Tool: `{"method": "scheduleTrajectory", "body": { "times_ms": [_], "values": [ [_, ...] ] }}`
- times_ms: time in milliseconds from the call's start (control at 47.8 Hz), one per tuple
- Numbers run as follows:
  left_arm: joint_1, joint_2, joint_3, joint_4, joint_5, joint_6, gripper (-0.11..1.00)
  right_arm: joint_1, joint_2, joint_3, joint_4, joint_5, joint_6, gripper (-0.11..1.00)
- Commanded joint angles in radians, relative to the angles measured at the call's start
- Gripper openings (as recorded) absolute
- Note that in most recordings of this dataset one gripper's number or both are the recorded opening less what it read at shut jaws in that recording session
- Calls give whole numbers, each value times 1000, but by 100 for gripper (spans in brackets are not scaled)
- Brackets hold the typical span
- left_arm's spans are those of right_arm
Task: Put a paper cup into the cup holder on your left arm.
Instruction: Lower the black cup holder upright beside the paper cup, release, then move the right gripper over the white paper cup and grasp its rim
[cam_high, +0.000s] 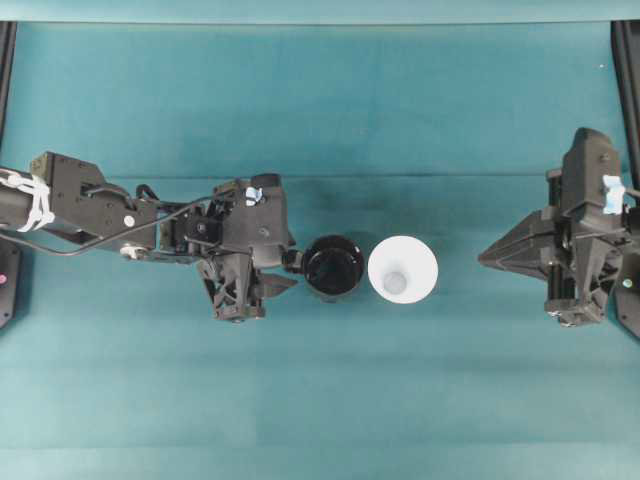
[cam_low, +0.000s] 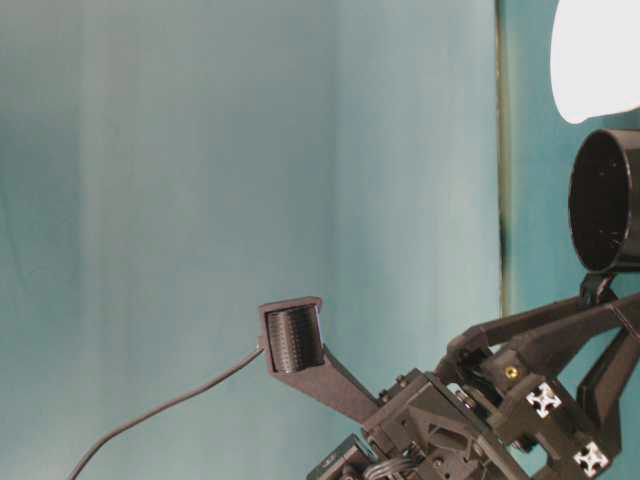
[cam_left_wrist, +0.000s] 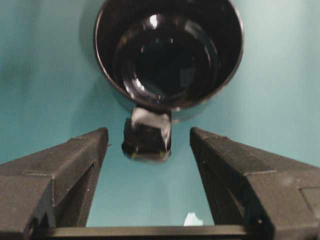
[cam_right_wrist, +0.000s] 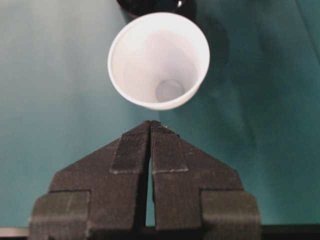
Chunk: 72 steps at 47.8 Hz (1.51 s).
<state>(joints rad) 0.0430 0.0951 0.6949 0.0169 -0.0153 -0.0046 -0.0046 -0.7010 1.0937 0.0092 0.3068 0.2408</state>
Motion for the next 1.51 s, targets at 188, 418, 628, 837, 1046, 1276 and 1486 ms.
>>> {"method": "scheduleTrajectory", "body": {
  "times_ms": [188,418,628,837,1046,1276,1486],
  "values": [
    [-2,-52,-9,3,34,2,80,-9,66,-66,3,0,11,8],
    [5,-118,6,2,94,0,80,-41,166,-129,3,41,9,35],
    [-2,-196,43,2,146,-14,80,-44,261,-202,0,55,8,89],
    [-23,-298,94,2,163,-15,80,-48,368,-284,-8,97,3,92],
    [-49,-351,141,2,161,-17,80,-60,488,-351,-9,190,5,91],
    [-57,-350,141,2,161,-38,80,-69,568,-420,-37,265,5,91],
    [-57,-350,143,2,161,-41,80,-95,591,-446,-37,265,6,90]
  ]
}}
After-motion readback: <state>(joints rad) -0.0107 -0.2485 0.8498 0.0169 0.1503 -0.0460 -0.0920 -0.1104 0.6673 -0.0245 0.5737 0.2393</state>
